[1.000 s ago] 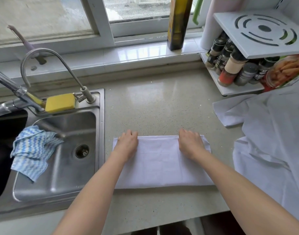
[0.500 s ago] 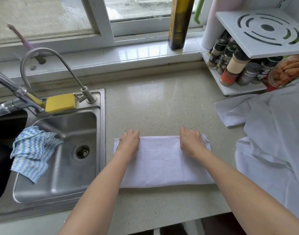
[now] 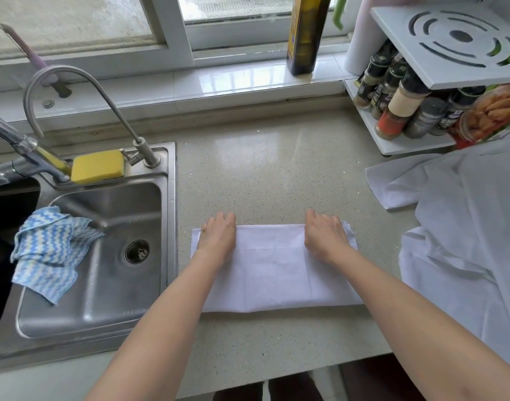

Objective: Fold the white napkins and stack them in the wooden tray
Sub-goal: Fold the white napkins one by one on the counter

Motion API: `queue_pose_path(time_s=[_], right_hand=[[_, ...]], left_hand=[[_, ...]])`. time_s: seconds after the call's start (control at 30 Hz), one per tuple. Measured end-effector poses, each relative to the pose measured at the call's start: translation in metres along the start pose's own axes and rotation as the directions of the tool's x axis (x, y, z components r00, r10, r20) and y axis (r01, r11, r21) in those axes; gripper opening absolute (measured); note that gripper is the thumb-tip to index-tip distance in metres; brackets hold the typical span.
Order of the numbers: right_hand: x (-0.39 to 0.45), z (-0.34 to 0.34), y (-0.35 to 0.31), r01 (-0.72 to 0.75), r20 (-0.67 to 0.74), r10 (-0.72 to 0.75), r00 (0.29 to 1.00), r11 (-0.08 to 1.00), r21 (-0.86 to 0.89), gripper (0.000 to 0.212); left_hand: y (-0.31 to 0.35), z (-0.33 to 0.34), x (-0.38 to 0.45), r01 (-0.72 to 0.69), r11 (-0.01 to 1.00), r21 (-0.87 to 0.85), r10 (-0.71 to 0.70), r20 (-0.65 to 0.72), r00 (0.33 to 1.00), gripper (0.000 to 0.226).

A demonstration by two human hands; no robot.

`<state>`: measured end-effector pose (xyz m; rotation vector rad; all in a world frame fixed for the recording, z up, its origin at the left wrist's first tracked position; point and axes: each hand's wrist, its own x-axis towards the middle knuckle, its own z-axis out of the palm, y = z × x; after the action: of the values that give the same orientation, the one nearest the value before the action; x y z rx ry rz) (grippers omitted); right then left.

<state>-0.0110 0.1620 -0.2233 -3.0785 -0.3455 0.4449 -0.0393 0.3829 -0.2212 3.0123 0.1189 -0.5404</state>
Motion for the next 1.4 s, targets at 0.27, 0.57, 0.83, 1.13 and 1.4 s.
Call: queue_pose_path(time_s=[0.27, 0.57, 0.83, 1.13, 1.4], right_hand=[[0.001, 0.002, -0.003, -0.010, 0.011, 0.011, 1.000, 1.000, -0.029, 0.029], [-0.002, -0.003, -0.006, -0.027, -0.005, 0.027, 1.000, 0.999, -0.034, 0.026], [-0.093, 0.041, -0.052, 0.091, -0.101, -0.073, 0.992, 0.978, 0.188, 0.055], [-0.135, 0.062, 0.021, -0.148, 0.006, 0.148, 0.989, 0.983, 0.108, 0.060], [-0.111, 0.050, -0.026, -0.028, -0.083, 0.047, 0.995, 0.976, 0.216, 0.060]], left_hand=[[0.036, 0.006, -0.047, -0.241, 0.965, -0.098, 0.221, -0.180, 0.958, 0.053], [0.036, 0.014, -0.057, -0.351, 0.935, 0.048, 0.338, 0.182, 0.924, 0.123], [0.039, 0.012, -0.060, -0.362, 0.929, 0.081, 0.340, 0.201, 0.919, 0.132], [0.038, 0.009, -0.063, -0.372, 0.923, 0.103, 0.343, 0.224, 0.912, 0.145], [0.030, 0.014, -0.060, -0.383, 0.922, 0.058, 0.366, 0.191, 0.911, 0.136]])
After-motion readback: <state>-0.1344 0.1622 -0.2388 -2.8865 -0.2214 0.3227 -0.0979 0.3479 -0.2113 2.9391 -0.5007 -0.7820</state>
